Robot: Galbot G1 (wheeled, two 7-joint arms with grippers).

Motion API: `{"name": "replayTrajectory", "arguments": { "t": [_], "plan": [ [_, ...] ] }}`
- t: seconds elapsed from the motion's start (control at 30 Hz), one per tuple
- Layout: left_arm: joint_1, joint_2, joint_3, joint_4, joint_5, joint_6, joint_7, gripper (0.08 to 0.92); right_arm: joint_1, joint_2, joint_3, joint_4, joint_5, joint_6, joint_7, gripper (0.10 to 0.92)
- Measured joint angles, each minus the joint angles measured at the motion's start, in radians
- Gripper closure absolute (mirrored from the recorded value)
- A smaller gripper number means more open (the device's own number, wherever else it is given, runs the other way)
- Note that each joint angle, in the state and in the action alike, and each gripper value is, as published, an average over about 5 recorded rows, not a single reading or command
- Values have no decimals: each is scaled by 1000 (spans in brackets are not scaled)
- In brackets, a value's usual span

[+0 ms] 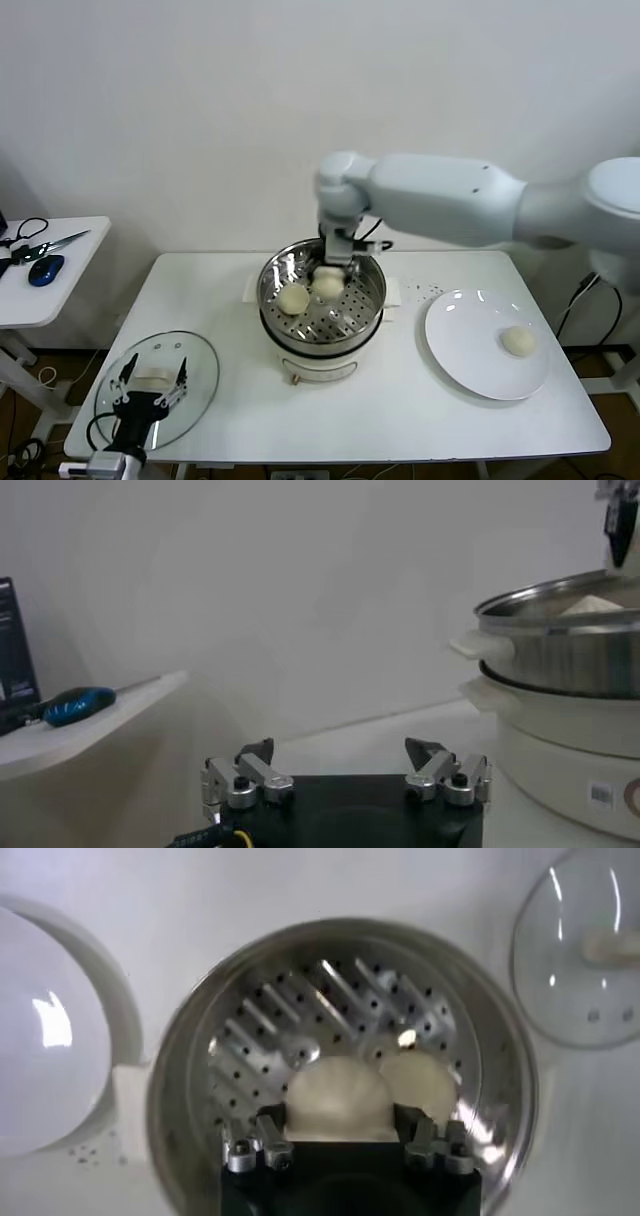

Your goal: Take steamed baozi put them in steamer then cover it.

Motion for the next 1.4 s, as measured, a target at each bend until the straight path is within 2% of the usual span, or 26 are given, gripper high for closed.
{"name": "replayTrajectory", "arguments": {
  "t": [0.47, 0.57, 0.73, 1.1, 1.23, 1.4],
  "plan": [
    [-7, 3, 5, 13, 1, 1, 0, 177, -79, 28, -3, 28, -29, 8, -1, 326],
    [-7, 3, 5, 15, 2, 1, 0, 177, -85, 28, -3, 28, -32, 7, -1, 303],
    [-6, 3, 5, 16, 3, 1, -1, 177, -87, 25, 2, 29, -34, 7, -3, 216],
    [-2, 5, 4, 15, 3, 1, -4, 177, -33, -27, 16, 33, -22, 7, 2, 203],
    [4, 8, 3, 9, 2, 1, -4, 177, 14, -85, 0, 31, -12, -40, 50, 203],
    [6, 12, 5, 1, 1, 1, -4, 177, 80, -185, -53, 23, 71, -178, 120, 203]
  ]
}}
